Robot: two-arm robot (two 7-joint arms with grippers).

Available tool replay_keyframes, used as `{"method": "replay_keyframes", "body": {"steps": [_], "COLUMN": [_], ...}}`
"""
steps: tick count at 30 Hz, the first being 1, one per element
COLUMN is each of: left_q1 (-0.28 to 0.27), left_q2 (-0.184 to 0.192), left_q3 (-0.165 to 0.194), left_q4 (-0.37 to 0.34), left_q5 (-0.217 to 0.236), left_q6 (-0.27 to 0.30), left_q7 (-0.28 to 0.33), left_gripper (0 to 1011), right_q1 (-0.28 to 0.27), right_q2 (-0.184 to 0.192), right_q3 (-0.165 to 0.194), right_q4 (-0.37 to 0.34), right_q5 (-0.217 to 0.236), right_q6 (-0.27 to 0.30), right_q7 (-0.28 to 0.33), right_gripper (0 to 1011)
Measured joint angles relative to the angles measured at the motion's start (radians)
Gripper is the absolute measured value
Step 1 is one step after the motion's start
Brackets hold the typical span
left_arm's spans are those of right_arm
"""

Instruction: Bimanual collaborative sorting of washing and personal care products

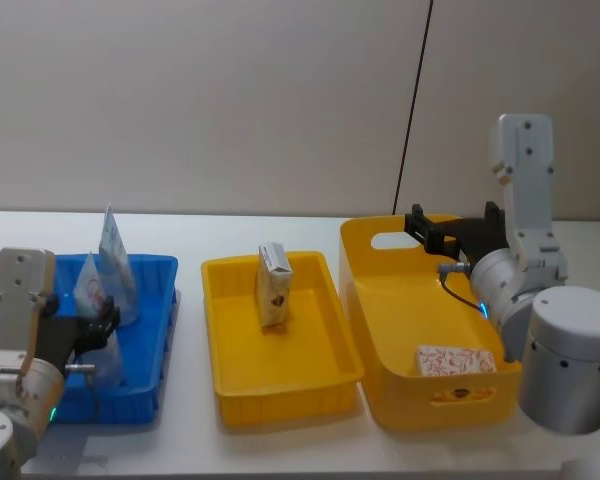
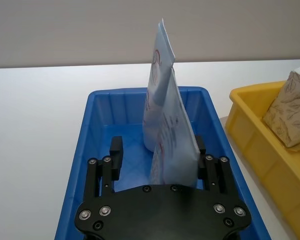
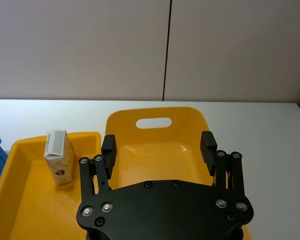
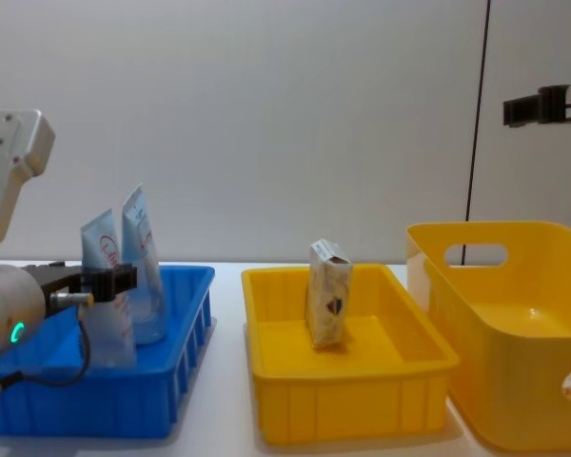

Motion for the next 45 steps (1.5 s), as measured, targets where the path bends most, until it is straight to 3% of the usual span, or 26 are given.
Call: {"method": "replay_keyframes", "body": {"steps": [15,25,37,45], "left_q1": [-0.014,-0.014,-0.004,-0.006], "left_q2": [-0.015,-0.016,-0.001,0.010], "left_q3": [0.002,0.002,-0.006,-0.013], "left_q4": [0.030,0.009,-0.095,-0.163], "left_q5": [0.029,0.045,0.058,0.042], "left_q6": [0.003,-0.025,-0.052,-0.071], "left_q7": [0.006,0.002,-0.025,-0.078], "left_gripper": [346,276,239,239], "right_q1": [0.000,0.000,0.000,0.000], "right_q2": [0.000,0.000,0.000,0.000], "right_q3": [0.000,0.000,0.000,0.000], "right_q4": [0.000,0.000,0.000,0.000], "right_q5": [0.000,0.000,0.000,0.000], "right_q6": [0.000,0.000,0.000,0.001], "right_q7": [0.000,0.000,0.000,0.002], "right_gripper": [1002,1002,1002,1002]}}
